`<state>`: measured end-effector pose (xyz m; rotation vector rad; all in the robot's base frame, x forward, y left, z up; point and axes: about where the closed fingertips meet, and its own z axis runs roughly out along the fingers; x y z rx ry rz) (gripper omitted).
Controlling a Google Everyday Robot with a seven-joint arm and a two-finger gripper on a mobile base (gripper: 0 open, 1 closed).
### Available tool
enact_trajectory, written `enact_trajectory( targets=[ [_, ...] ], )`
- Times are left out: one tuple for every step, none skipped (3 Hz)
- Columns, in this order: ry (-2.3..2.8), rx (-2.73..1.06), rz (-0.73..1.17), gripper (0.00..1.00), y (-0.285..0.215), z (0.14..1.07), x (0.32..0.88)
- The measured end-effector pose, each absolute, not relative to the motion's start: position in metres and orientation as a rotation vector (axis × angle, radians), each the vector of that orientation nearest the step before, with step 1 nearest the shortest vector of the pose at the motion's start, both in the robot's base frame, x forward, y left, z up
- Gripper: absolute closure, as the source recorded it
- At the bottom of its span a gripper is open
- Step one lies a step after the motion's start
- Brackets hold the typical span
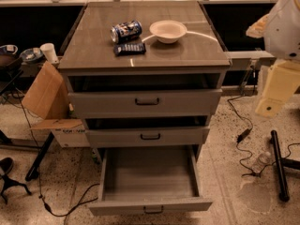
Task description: Place pepsi can into bottom drawer
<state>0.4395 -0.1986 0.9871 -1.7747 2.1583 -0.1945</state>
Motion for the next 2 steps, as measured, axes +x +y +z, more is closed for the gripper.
enact_trajectory(
  targets=[
    [1.954, -1.933, -0.386, 0.00, -0.152, 1.004, 0.443],
    [1.682, -2.100, -0.562, 0.00, -0.096, 1.027, 0.442]
  ],
)
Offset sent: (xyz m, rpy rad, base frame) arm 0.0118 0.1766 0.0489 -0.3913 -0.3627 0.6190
